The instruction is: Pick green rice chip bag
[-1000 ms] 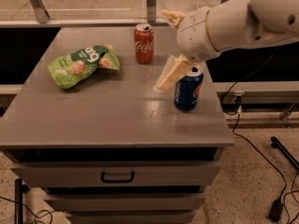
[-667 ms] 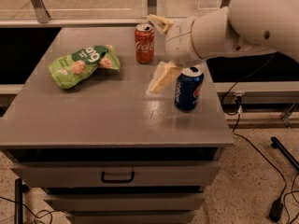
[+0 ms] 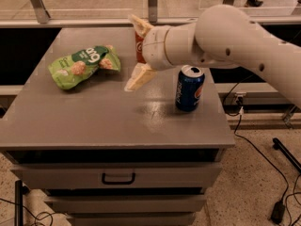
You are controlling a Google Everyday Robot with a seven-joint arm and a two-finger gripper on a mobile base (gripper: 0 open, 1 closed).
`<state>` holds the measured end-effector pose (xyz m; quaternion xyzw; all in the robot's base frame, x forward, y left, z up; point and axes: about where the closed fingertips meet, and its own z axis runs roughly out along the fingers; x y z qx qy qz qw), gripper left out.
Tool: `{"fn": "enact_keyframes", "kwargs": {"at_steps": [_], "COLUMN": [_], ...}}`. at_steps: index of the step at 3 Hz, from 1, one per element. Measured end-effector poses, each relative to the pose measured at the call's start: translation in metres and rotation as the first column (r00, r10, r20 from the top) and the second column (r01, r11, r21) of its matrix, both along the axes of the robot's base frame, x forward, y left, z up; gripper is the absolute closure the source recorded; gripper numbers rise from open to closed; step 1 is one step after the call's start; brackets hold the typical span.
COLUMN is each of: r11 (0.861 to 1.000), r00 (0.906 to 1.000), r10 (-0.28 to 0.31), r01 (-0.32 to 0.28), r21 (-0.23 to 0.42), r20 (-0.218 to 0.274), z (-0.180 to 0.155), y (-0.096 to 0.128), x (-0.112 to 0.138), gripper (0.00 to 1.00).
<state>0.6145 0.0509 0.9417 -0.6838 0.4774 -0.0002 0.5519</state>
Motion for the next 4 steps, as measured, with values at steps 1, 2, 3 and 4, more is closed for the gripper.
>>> {"fn": "enact_keyframes", "kwargs": {"at_steps": [1,2,3,4], "r11": [0.999,0.998,0.998,0.999], "r00": [0.9997,0.9969,0.9964,0.9956], "r10": [0.018,0.043,0.053,0.038], "r01": [-0.017,-0.041,-0.051,-0.041], "r21": [0.045,0.043,0.031,-0.032], "r20": [-0.019,-0.066,-0.067,-0.085], "z": [-0.006,-0.021,-0.021,-0.025], "y": [0.024,0.058,0.061,0.063], "x": [0.012,0.03,0.029,0.034], "gripper": [0.0,0.0,0.0,0.0]}}
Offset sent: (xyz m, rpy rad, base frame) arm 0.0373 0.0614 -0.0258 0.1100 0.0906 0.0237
